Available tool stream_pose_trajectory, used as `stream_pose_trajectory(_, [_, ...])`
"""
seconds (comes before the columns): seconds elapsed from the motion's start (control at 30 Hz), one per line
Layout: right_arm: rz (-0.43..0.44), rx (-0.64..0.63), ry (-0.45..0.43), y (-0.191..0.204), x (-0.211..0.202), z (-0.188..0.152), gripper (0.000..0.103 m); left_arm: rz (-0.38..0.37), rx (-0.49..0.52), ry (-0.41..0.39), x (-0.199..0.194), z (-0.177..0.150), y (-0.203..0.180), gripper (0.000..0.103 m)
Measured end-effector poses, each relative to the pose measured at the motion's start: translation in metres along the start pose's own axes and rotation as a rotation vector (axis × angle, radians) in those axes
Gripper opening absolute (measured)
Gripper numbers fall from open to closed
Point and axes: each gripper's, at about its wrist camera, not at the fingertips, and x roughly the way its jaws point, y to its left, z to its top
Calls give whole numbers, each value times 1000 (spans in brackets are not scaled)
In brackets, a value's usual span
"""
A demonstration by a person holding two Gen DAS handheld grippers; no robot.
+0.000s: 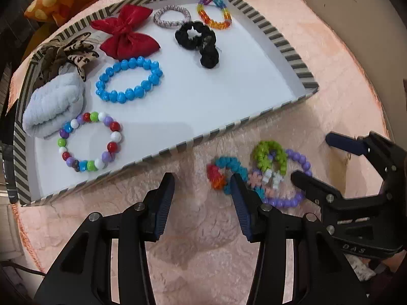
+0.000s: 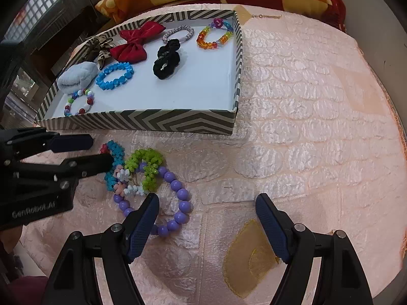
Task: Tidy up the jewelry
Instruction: 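Grasp the purple bead bracelet with the right tool while the left tool grasps the teal bracelet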
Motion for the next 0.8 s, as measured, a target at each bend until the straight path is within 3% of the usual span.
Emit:
stream_pose_trajectory(0.1, [-2, -7, -3, 0, 0, 0, 77, 10, -33, 4, 3, 9, 2, 45])
stream_pose_trajectory(0.27, [2, -18, -8, 4, 0, 0, 76, 82, 17, 12, 7, 6, 14, 45])
stream_pose_trajectory(0.4, [-28, -38, -12, 8, 2, 0, 74, 51, -62, 22, 4, 5, 31, 45])
stream_pose_trajectory(0.57, [-62, -86, -34, 19, 4, 3, 53, 71, -58, -1, 6, 12, 26, 48])
stream_pose_trajectory(0.63, [-49, -122, -55, 27, 3, 3, 32, 82, -45, -10, 14, 17, 12, 50])
stream_pose_trajectory(0.67, [-51, -133, -57, 30, 2, 2, 30, 88, -40, -19, 14, 16, 10, 50])
stream_pose_trajectory(0.7, [-63, -148, -60, 33, 1, 0, 18, 92, -33, -34, 14, 16, 8, 47])
stream_pose_trajectory(0.73, [-58, -160, -59, 36, 1, 0, 8, 92, -27, -45, 15, 15, 7, 29])
stream_pose_trajectory(0.8, [-50, -148, -53, 35, -2, -1, 8, 62, -36, -48, 14, 15, 9, 10])
